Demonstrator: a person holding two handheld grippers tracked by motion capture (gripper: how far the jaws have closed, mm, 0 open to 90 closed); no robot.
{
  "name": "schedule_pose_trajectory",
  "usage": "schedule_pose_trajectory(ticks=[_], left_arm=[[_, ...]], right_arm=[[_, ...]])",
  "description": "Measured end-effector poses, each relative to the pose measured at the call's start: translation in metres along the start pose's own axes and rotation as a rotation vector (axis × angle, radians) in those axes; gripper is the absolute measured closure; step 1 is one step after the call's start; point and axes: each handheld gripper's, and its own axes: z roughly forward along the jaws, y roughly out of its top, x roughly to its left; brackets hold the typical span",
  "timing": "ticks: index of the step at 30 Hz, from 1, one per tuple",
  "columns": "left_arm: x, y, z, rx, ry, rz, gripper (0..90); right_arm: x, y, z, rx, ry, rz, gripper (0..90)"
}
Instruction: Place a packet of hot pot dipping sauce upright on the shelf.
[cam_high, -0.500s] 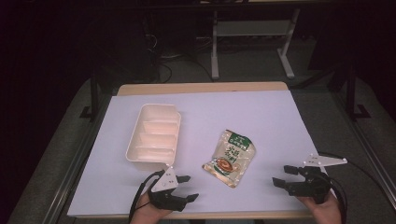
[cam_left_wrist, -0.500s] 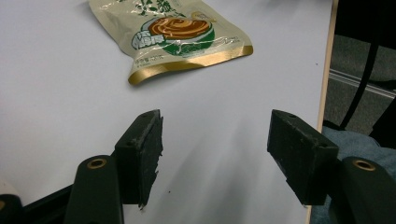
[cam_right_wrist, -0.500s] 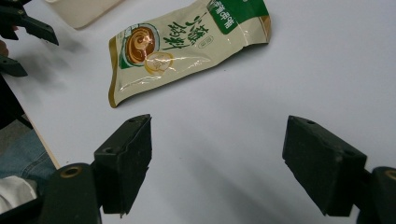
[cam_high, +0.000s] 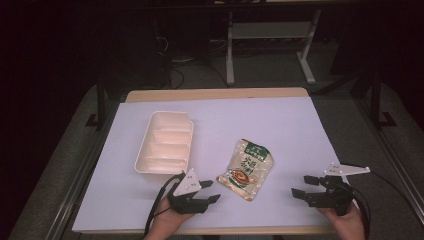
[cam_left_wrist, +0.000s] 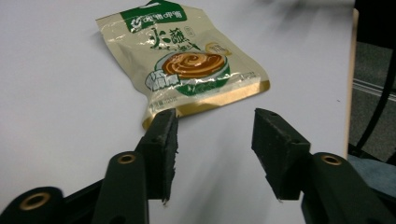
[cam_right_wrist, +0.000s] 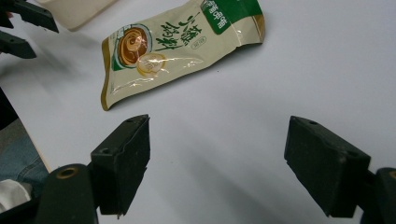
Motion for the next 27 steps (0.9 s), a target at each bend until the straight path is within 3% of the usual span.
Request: schedule_pose_trajectory(ticks=[6,13,22,27], left_arm=[[0.003,0.008,0.019,0.026,-0.003,0.002,58.5],[0.008,0.017,0.039,0.055,0.039,0.005,73.7],[0.015,0.02,0.057,0.116,0.052,-0.007,79.8],[0.015,0.019,0.061,0.113,0.055,-0.014,80.4]], right_arm=[[-0.005,0.002,0.001,-0.001,-0.002,0.008,21.7],[-0.01,0.017,0.006,0.001,-0.003,-0.006,21.4],[-0.025,0.049,0.031,0.035,0.012,-0.02,20.9],[-0.032,0.065,0.047,0.064,0.009,-0.015,20.7]])
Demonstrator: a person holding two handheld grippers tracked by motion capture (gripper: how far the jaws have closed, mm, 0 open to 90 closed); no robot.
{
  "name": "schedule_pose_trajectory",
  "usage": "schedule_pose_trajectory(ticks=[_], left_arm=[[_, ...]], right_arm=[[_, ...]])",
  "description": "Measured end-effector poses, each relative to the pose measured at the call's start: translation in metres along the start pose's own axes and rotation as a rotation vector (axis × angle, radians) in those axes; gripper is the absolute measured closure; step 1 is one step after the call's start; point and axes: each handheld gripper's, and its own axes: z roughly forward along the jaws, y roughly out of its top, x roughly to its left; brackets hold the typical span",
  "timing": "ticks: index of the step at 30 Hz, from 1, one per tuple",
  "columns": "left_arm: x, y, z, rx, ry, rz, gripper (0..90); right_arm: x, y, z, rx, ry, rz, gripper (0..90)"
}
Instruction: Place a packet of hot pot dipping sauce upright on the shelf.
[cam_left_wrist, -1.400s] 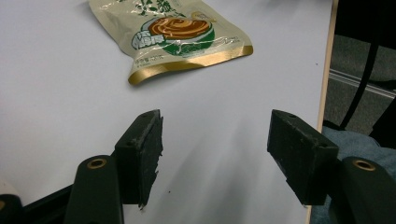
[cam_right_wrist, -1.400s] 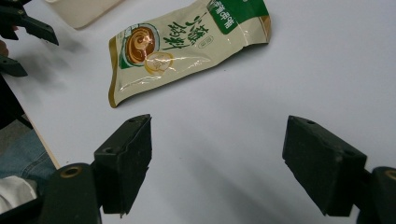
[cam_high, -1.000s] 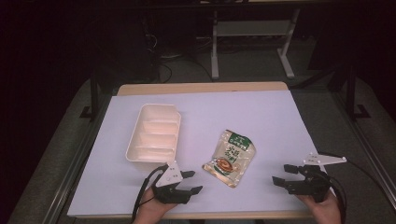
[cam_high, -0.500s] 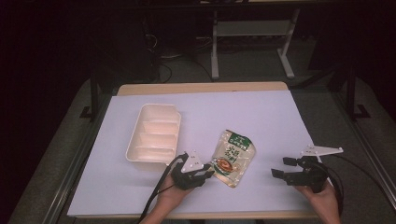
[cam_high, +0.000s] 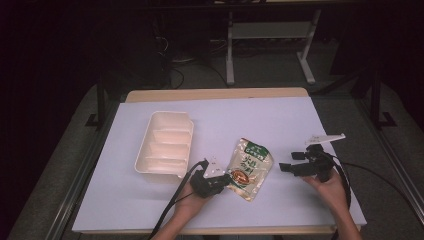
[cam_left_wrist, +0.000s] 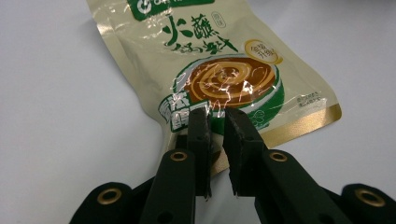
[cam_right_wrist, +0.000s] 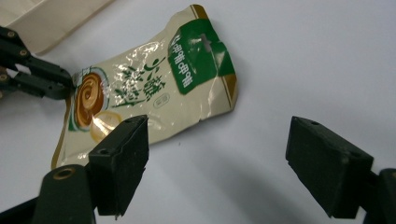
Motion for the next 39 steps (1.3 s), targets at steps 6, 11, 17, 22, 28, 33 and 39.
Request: schedule_pose_trajectory(ticks=[6,11,17,22,28,33,39], left_arm=[[-0.001,-0.001,0.002,0.016,-0.006,0.005,81.1],[0.0,-0.001,0.002,0.02,-0.009,0.001,82.0],[0.001,-0.001,0.002,0.021,-0.016,-0.008,81.9],[0.001,-0.001,0.002,0.02,-0.019,-0.009,81.9],[0.002,-0.001,0.002,0.022,-0.023,-0.012,81.9],[0.002,-0.001,0.002,0.022,-0.025,-0.018,81.9],[0.002,-0.001,0.002,0.027,-0.022,-0.019,81.7]], right_arm=[[-0.004,0.021,0.016,0.034,0.003,-0.019,20.1],[-0.007,0.046,0.036,0.071,0.024,-0.024,19.7],[-0.014,0.062,0.066,0.101,0.079,-0.017,21.7],[-0.02,0.064,0.083,0.109,0.123,-0.014,25.4],[-0.026,0.06,0.09,0.137,0.185,0.001,33.9],[-0.023,0.059,0.091,0.16,0.264,-0.039,46.0],[-0.016,0.063,0.077,0.126,0.282,-0.077,56.2]])
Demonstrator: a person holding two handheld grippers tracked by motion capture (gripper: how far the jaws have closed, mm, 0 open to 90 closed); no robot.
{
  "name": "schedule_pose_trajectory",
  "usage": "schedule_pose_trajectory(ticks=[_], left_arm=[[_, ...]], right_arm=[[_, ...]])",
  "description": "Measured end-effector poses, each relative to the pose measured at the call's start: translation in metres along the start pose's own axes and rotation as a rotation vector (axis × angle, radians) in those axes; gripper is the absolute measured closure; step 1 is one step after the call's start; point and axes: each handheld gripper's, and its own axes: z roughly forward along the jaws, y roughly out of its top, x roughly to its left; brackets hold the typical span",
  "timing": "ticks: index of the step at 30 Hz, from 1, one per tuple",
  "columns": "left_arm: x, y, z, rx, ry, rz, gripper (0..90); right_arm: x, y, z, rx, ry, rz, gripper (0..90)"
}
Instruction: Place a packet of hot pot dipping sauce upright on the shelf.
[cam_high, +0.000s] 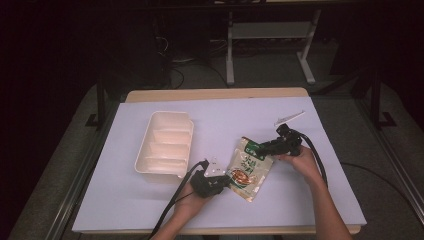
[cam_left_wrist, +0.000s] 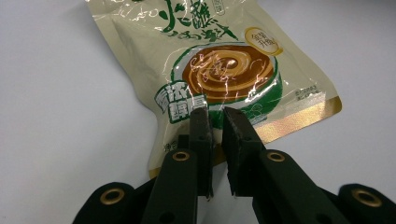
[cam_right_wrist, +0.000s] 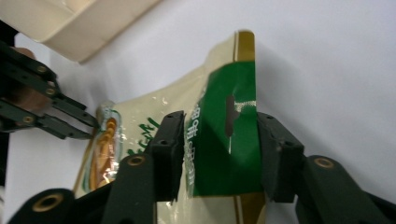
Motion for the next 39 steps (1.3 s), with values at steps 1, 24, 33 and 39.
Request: schedule_pose_trajectory(ticks=[1,24,33,39], left_arm=[[0.0,0.0,0.0,0.0,0.0,0.0,81.7],[-0.001,0.0,0.001,0.003,0.0,-0.004,79.4],[-0.003,0.0,0.0,0.0,-0.01,0.01,74.2],[-0.003,0.0,-0.005,-0.005,-0.034,0.01,71.9]], right_arm=[[0.0,0.0,0.0,0.0,0.0,0.0,56.2],[0.026,0.004,0.012,0.107,0.077,-0.057,80.4],[0.029,0.005,0.015,0.115,0.024,-0.063,88.0],[0.032,0.008,0.009,0.089,0.03,-0.06,89.3]])
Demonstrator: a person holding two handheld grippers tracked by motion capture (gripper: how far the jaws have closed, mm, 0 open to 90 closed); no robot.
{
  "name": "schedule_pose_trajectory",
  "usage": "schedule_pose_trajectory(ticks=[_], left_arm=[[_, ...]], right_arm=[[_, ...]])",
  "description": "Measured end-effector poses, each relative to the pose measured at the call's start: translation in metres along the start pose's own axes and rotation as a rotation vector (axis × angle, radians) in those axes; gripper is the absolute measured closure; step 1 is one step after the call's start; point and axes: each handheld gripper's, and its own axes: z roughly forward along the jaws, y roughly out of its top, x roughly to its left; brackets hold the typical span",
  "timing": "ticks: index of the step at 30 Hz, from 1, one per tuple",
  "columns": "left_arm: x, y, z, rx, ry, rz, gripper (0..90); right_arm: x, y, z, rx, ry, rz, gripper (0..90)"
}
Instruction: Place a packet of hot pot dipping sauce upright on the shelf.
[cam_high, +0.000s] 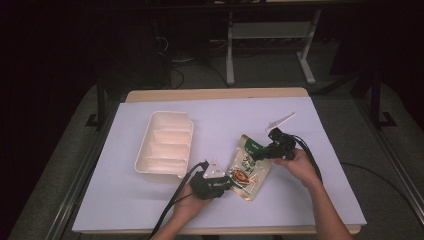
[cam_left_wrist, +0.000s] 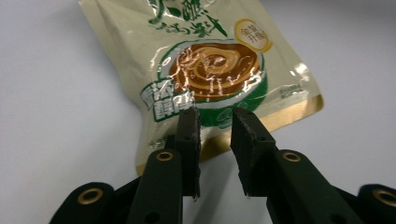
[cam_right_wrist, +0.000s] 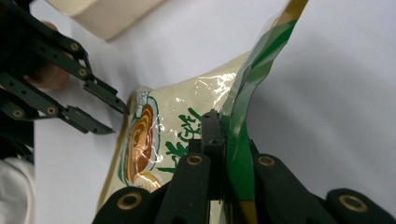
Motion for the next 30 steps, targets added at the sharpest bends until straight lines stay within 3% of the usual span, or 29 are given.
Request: schedule_pose_trajectory(ticks=[12,19,30], left_arm=[[-0.007,-0.005,-0.021,-0.038,-0.036,0.009,67.6],[-0.009,-0.014,-0.032,-0.048,-0.058,0.005,63.1],[-0.015,-0.022,-0.042,-0.055,-0.06,0.023,59.8]], right_arm=[[0.016,0.013,-0.015,-0.033,0.009,-0.027,89.3],[0.024,0.02,-0.02,-0.06,0.027,-0.014,89.3],[0.037,0.024,-0.025,-0.091,0.003,-0.028,89.4]])
